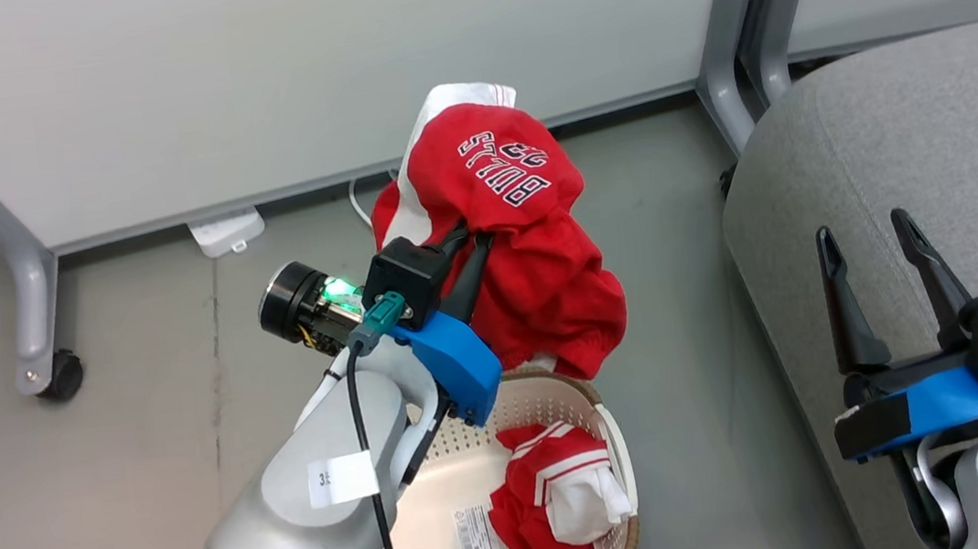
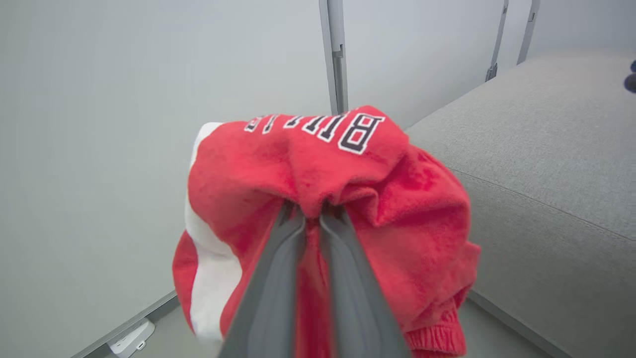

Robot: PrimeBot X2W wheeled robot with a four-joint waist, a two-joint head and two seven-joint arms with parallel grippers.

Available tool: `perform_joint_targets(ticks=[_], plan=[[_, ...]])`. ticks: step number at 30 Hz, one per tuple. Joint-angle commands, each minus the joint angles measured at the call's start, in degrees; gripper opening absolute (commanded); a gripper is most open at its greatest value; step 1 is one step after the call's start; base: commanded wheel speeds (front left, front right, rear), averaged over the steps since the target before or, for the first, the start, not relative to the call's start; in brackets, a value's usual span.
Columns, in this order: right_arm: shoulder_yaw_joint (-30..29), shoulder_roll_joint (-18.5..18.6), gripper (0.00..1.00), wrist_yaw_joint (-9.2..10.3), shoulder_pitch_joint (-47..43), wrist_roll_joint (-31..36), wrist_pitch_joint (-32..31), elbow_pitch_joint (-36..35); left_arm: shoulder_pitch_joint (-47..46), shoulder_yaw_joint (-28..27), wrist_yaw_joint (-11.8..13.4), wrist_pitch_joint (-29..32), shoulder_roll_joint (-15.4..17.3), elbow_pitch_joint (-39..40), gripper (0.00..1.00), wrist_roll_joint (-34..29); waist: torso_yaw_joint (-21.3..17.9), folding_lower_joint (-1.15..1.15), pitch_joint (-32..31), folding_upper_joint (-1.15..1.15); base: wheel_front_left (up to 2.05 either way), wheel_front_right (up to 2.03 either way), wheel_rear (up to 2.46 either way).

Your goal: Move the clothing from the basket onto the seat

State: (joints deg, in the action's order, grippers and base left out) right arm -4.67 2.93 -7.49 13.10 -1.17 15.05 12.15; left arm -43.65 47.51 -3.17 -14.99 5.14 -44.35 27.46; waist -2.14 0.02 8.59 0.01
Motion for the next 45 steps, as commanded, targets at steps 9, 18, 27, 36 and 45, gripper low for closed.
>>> perform_joint_targets(ticks=[9, 18, 27, 36, 45], plan=[[0.60, 0.43, 1.00, -0.01, -3.57, -0.30, 0.20, 0.72, 2.39, -1.58, -1.52, -0.29, -0.68, 0.95, 0.00, -1.19, 0.79, -0.02, -5.13, -0.01, 0.00, 0.00, 0.00], [4.62, 0.94, 1.00, -0.01, -4.28, -0.14, 0.20, 1.29, 3.42, -2.37, -2.21, -0.29, -0.87, 0.98, 0.00, -1.98, 1.42, -0.02, -6.25, -0.01, 0.00, 0.00, 0.00], [14.60, 3.46, 1.00, -0.01, -0.73, -0.97, 0.20, 3.02, 3.14, -3.06, -2.48, -0.29, -1.19, 1.29, 0.00, -2.93, 1.80, -0.02, -5.67, -0.01, 0.00, 0.00, 0.00], [23.62, 5.54, 1.00, -0.01, 6.03, -1.24, 0.20, 6.68, 1.87, -3.00, -2.79, -0.29, -1.73, 2.07, 0.00, -3.88, 3.44, -0.02, -3.83, -0.01, 0.00, 0.00, 0.00], [28.91, 6.32, 1.00, -0.01, 12.91, -1.54, 0.19, 12.66, 1.28, -2.25, -3.05, -0.29, -2.17, 3.65, 0.00, -4.84, 5.40, -0.02, -1.99, -0.01, 0.00, 0.00, 0.00]])
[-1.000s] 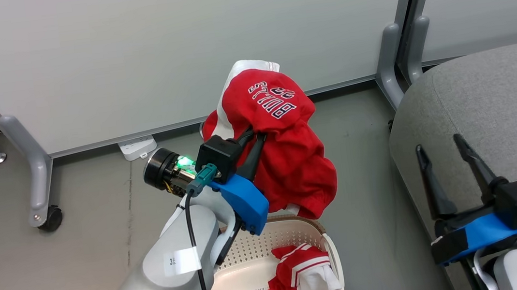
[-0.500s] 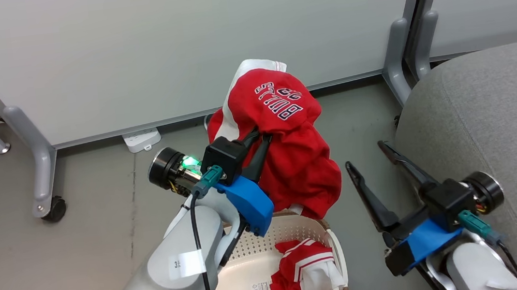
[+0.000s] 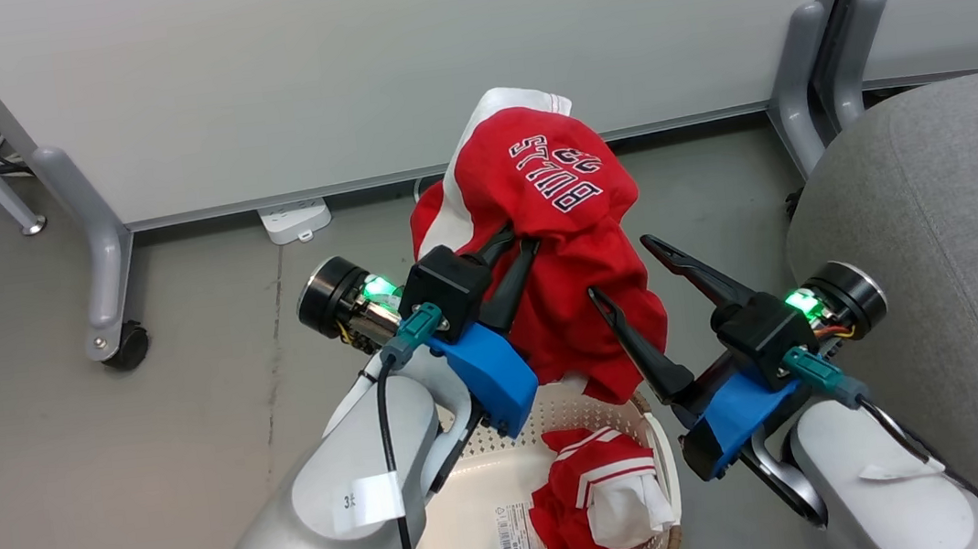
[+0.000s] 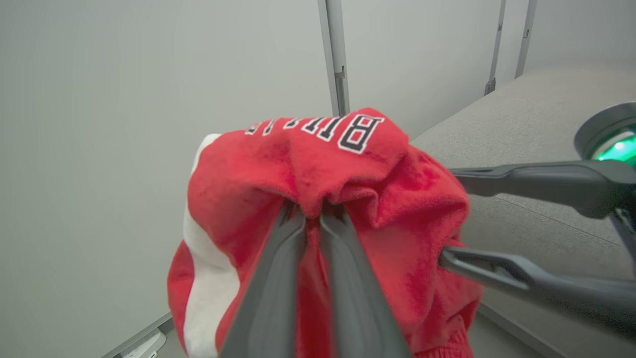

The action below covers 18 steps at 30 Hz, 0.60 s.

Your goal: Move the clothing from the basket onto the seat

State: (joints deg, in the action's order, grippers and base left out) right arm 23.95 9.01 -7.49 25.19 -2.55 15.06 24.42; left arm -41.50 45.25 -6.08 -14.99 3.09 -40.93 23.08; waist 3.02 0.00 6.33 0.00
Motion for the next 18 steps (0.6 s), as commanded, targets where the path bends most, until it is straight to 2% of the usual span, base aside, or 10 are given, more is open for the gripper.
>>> perform_joint_targets(ticks=[1, 10, 11, 12, 13, 18], plan=[[0.79, 0.25, 1.00, -0.01, 1.54, -0.31, 0.19, 1.15, -0.98, 0.17, -0.18, -0.29, -0.12, 0.40, 0.00, -0.45, 0.43, 0.00, 0.51, 0.00, 0.00, 0.00, 0.00], [6.28, 0.49, 1.00, -0.01, 7.23, -1.85, 0.19, 6.73, -1.70, 1.69, -0.23, -0.29, -0.21, 2.15, 0.00, 0.12, 1.43, 0.00, 2.08, 0.00, 0.00, 0.00, 0.00], [6.45, 0.43, 0.68, -0.01, 7.50, -2.09, 0.19, 7.07, -1.75, 1.90, -0.15, -0.29, -0.20, 2.29, 0.00, 0.27, 1.50, 0.00, 2.15, 0.00, 0.00, 0.00, 0.00], [6.45, 0.31, 0.26, -0.01, 7.80, -2.31, 0.19, 7.16, -1.80, 2.10, -0.08, -0.29, -0.21, 2.40, 0.00, 0.46, 1.55, 0.00, 2.21, 0.00, 0.00, 0.00, 0.00], [6.40, 0.20, 0.00, -0.01, 7.90, -2.75, 0.19, 7.31, -1.86, 2.27, 0.00, -0.29, -0.21, 2.48, 0.00, 0.56, 1.58, 0.00, 2.25, 0.00, 0.00, 0.00, 0.00], [6.64, 0.19, 0.00, -0.01, 7.67, -3.65, 0.19, 7.19, -1.90, 2.67, 0.18, -0.29, -0.22, 2.32, 0.00, 0.97, 1.60, 0.00, 2.13, 0.00, 0.00, 0.00, 0.00]])
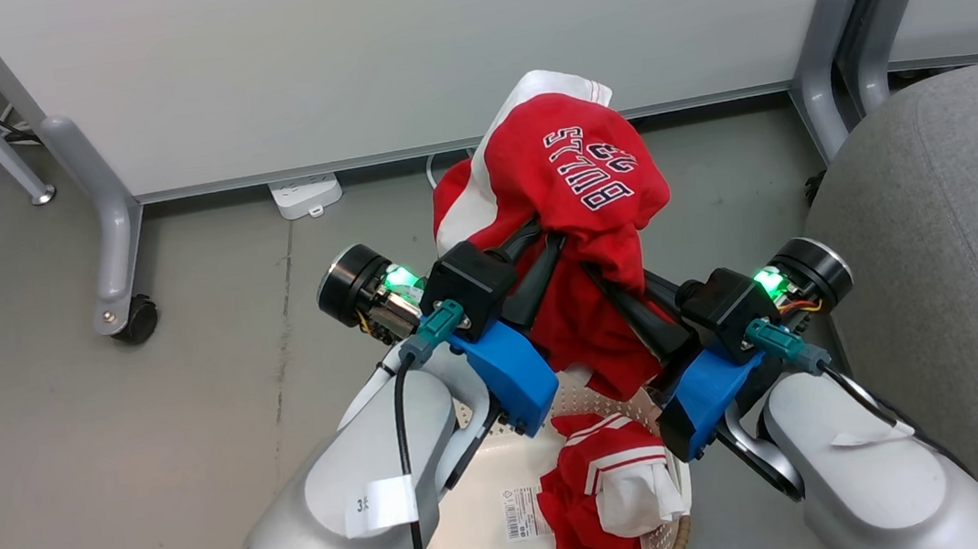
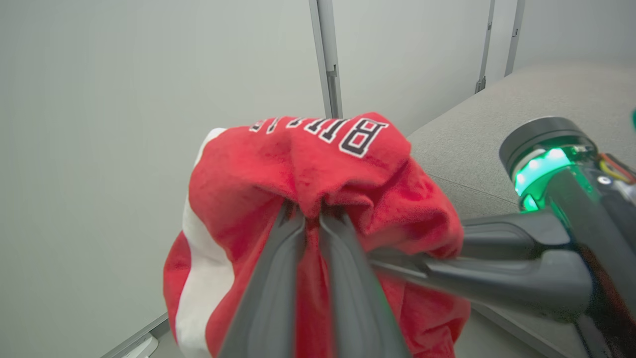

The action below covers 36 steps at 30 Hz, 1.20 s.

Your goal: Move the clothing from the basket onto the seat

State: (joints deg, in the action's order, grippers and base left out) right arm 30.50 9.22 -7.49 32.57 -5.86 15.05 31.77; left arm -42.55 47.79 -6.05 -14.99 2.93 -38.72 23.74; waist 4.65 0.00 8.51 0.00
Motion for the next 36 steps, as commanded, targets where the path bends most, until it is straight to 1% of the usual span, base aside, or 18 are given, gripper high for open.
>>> perform_joint_targets(ticks=[1, 21, 22, 23, 24, 31, 36], plan=[[0.12, -0.02, 0.00, -0.01, 0.14, -0.43, 0.20, -0.25, -0.85, 0.16, 0.20, -0.29, -0.06, 0.01, 0.00, 0.36, -0.07, 0.00, -0.11, 0.00, 0.00, 0.00, 0.00], [0.50, 0.13, 0.00, -0.01, -0.18, -1.32, 0.20, -1.68, -1.59, 0.77, 0.61, -0.29, -0.07, -0.50, 0.00, 1.00, -0.31, 0.00, 0.02, 0.00, 0.00, 0.00, 0.00], [0.35, 0.08, 0.00, -0.01, -0.25, -1.34, 0.20, -1.78, -1.63, 0.71, 0.70, -0.29, -0.07, -0.53, 0.43, 1.00, -0.37, 0.00, 0.06, 0.00, 0.00, 0.00, 0.00], [0.22, 0.05, 0.00, -0.01, -0.33, -1.32, 0.20, -1.92, -1.68, 0.62, 0.84, -0.29, -0.07, -0.53, 0.97, 0.94, -0.43, 0.00, 0.11, 0.00, 0.00, 0.00, 0.00], [0.09, 0.01, 0.00, -0.01, -0.40, -1.28, 0.20, -2.07, -1.75, 0.47, 0.95, -0.29, -0.07, -0.49, 1.00, 0.81, -0.52, 0.00, 0.18, 0.00, 0.00, 0.00, 0.00], [-1.74, -0.19, 0.00, -0.01, -0.93, -0.93, 0.21, -3.58, -2.04, -0.35, 1.50, -0.29, -0.06, -0.41, 1.00, -0.20, -1.58, 0.00, 1.57, 0.00, 0.00, 0.00, 0.00], [-3.96, -0.45, 0.00, -0.01, -1.39, -0.49, 0.20, -4.61, -2.21, -0.97, 1.31, -0.29, 0.01, -0.88, 1.00, -1.17, -3.42, 0.00, 3.03, 0.00, 0.00, 0.00, 0.00]])
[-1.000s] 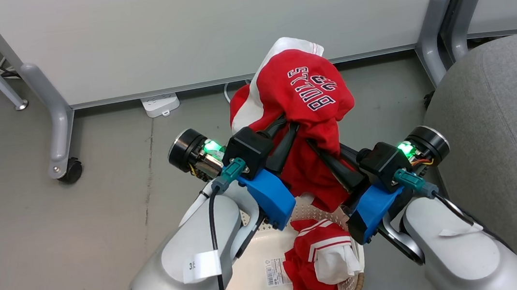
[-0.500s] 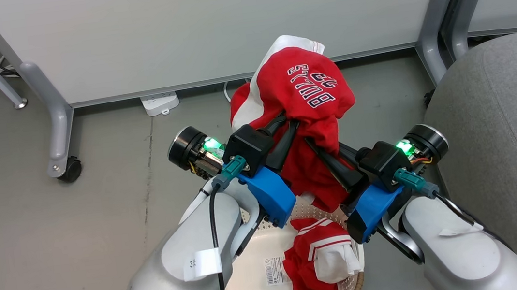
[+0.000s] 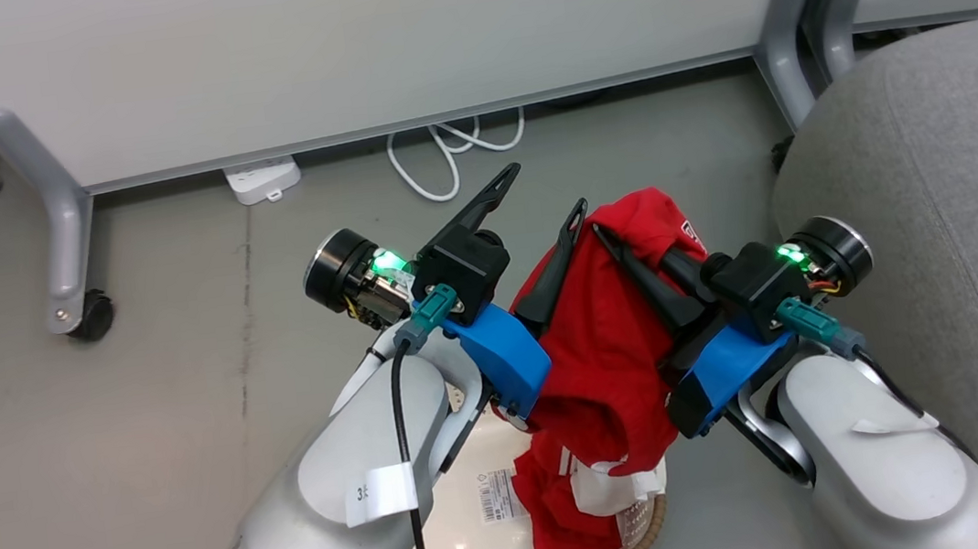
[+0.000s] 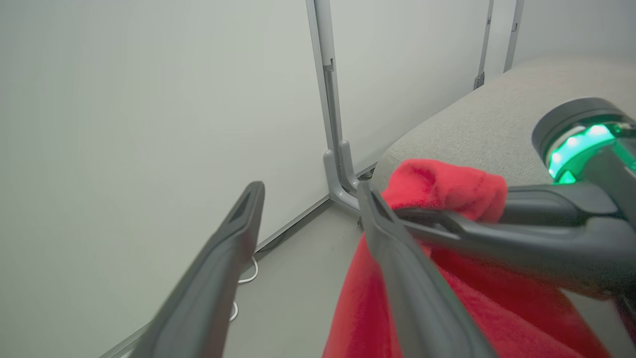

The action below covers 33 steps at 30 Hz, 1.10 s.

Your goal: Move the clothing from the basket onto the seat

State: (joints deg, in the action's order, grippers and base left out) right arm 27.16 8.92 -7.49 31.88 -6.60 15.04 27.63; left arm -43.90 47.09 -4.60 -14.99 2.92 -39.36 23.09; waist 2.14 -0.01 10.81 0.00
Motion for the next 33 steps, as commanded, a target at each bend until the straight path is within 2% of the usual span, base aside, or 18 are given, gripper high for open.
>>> perform_joint_targets(ticks=[1, 17, 33], plan=[[-1.27, -0.20, 0.00, -0.01, -0.86, 0.23, 0.21, -0.73, -0.89, -0.40, -0.22, -0.29, 0.06, -0.26, 1.00, -0.62, -1.38, 0.01, 1.04, 0.00, 0.00, 0.00, 0.00], [-14.60, -0.66, 0.00, -0.01, -4.74, 2.12, 0.22, -7.66, 0.35, -0.94, -1.60, -0.28, 1.10, 2.11, 1.00, -3.48, -11.13, 0.01, 5.15, 0.00, 0.00, 0.00, 0.00], [-28.26, -2.64, 0.00, -0.01, -12.31, 2.95, 0.22, -13.20, 2.66, 3.35, -2.70, -0.24, 0.69, 5.28, 1.00, -5.79, -21.71, 0.01, 6.56, 0.00, 0.00, 0.00, 0.00]])
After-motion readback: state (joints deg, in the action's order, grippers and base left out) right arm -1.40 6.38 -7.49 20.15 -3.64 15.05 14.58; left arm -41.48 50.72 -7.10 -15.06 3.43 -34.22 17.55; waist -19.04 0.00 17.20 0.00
